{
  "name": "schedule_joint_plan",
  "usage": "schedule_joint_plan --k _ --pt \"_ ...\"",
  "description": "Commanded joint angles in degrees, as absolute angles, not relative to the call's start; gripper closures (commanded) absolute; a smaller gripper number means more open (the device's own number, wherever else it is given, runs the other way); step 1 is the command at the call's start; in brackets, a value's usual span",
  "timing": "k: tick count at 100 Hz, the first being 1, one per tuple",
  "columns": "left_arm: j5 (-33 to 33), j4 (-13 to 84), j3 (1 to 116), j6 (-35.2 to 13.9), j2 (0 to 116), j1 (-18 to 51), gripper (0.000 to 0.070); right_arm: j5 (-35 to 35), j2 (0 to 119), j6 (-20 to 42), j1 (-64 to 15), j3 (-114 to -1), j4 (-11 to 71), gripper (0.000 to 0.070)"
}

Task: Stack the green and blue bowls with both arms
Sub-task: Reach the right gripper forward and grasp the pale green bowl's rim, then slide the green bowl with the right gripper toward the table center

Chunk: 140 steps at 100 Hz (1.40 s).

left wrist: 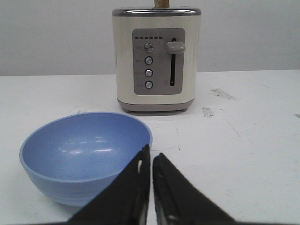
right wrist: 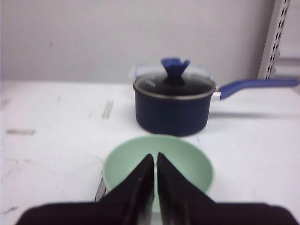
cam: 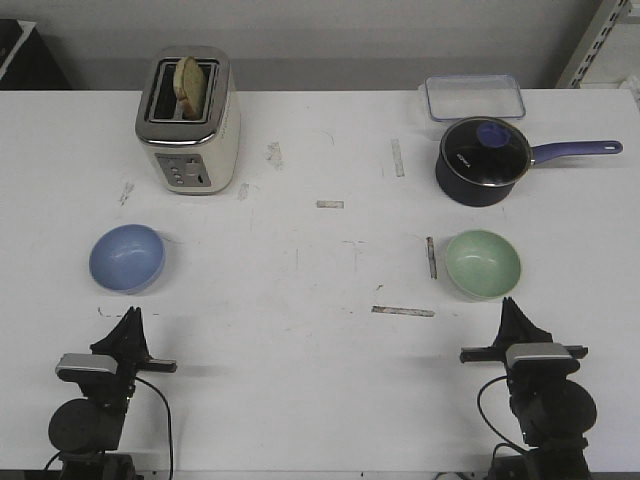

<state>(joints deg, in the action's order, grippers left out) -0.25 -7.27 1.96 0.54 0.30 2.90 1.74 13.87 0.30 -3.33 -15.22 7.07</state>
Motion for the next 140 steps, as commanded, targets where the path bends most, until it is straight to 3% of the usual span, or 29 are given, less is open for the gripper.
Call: schedule_joint_plan --k 1,23,31,48,68,84,91,105,115,130,140 --pt "-0.43 -8.16 0.71 0.82 0.19 2.87 0.0698 1.93 17.61 0.6 -3.31 -18.28 9.06 0.07" --pt "-0.43 -8.16 0.71 0.82 0.19 2.87 0.0699 1.93 30.55 0.78 -3.31 -27.55 13.8 0.07" --pt "-0.43 -8.16 0.71 0.82 0.19 2.87 0.0699 1.91 35.35 3.55 -3.33 -31.35 15.29 0.07" --pt "-0.43 -8.19 0.71 0.82 0.19 2.87 0.0699 1.85 46.37 10.15 -3.31 -41.76 24.49 0.07" --pt "-0.43 -8.16 0.71 0.82 0.19 2.87 0.0699 1.21 57.41 11.35 -2.92 -53.04 36.21 0.07" --pt "-0.43 -8.16 0.71 0.82 0.19 2.87 0.0699 -5.19 64.95 14.26 2.42 -60.18 42.7 0.0695" --pt "-0.43 -8.19 0.71 0.82 0.19 2.87 0.0698 -10.66 67.92 14.33 5.65 -62.28 43.72 0.0642" --pt "-0.43 -8.16 0.71 0.82 0.19 2.87 0.0699 -19.55 72.75 14.33 11.73 -64.2 43.66 0.0409" --pt "-0.43 -8.16 0.71 0.82 0.19 2.87 0.0699 -21.37 75.35 13.98 15.31 -64.2 43.59 0.0371" --pt "-0.43 -8.16 0.71 0.82 0.19 2.87 0.0699 -22.65 78.0 11.53 18.55 -64.2 43.42 0.02" --pt "-0.43 -8.16 0.71 0.82 0.19 2.87 0.0699 -22.68 79.09 10.24 19.73 -64.18 43.35 0.0192"
